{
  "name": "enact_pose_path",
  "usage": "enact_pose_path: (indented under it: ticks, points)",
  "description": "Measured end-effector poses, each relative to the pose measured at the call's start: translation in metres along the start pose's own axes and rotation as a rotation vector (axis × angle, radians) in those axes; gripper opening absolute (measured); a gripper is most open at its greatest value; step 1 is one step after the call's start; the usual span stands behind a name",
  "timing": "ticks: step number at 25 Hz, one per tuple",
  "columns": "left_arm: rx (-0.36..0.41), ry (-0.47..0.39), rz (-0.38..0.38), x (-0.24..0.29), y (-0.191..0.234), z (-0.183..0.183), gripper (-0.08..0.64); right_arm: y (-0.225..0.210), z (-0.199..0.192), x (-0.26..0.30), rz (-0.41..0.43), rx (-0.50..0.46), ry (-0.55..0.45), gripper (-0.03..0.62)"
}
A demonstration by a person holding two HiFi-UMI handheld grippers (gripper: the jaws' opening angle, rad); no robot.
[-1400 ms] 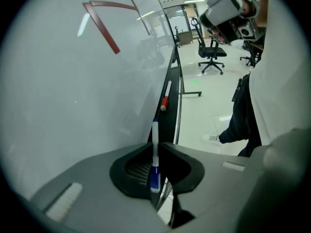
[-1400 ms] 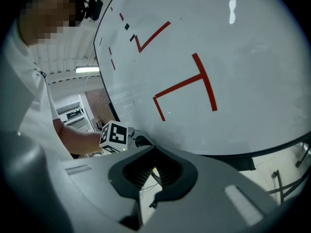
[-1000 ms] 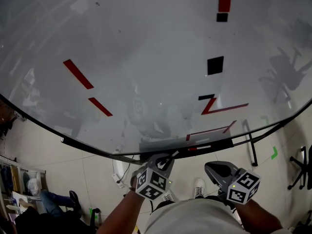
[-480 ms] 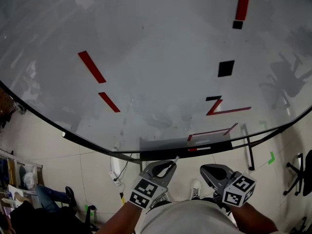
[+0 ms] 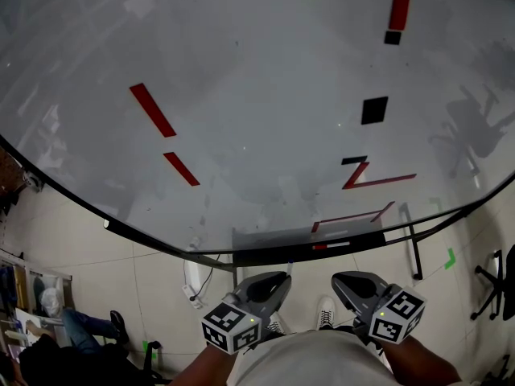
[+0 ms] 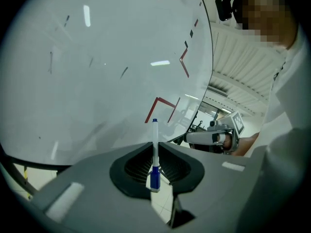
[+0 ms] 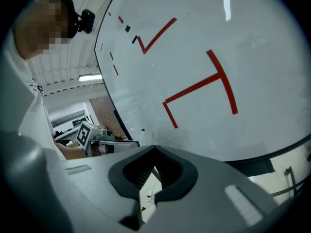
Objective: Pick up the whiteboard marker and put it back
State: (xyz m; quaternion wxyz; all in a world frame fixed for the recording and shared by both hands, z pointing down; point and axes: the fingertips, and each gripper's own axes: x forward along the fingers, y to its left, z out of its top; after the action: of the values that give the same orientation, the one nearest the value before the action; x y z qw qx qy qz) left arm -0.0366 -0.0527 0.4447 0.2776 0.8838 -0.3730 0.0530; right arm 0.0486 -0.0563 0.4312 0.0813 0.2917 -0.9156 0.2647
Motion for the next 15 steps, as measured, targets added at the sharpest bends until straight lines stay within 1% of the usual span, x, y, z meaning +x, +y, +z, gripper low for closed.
enact_pose_path:
  ticks: [2, 6, 10, 12, 15]
  points:
    - [-0.009, -0.026, -0.012, -0.003, -0.005, 0.004, 0.055, 0.002, 0.000, 0.001, 0.001, -0.008, -0.001, 0.002]
    - [-0.038, -0.083, -0.061, -0.012, -0.016, 0.010, 0.055, 0.004, -0.002, 0.002, -0.001, -0.039, 0.001, 0.002]
    - [-0.036, -0.125, -0.097, -0.024, -0.025, 0.015, 0.055, 0.006, 0.000, 0.001, 0.003, -0.048, -0.010, 0.002]
    - [-0.034, -0.135, -0.099, -0.029, -0.026, 0.014, 0.055, 0.007, 0.000, 0.000, 0.005, -0.053, -0.013, 0.002]
    - [-0.044, -0.130, -0.080, -0.031, -0.023, 0.011, 0.055, 0.006, -0.001, 0.001, 0.000, -0.053, -0.009, 0.002]
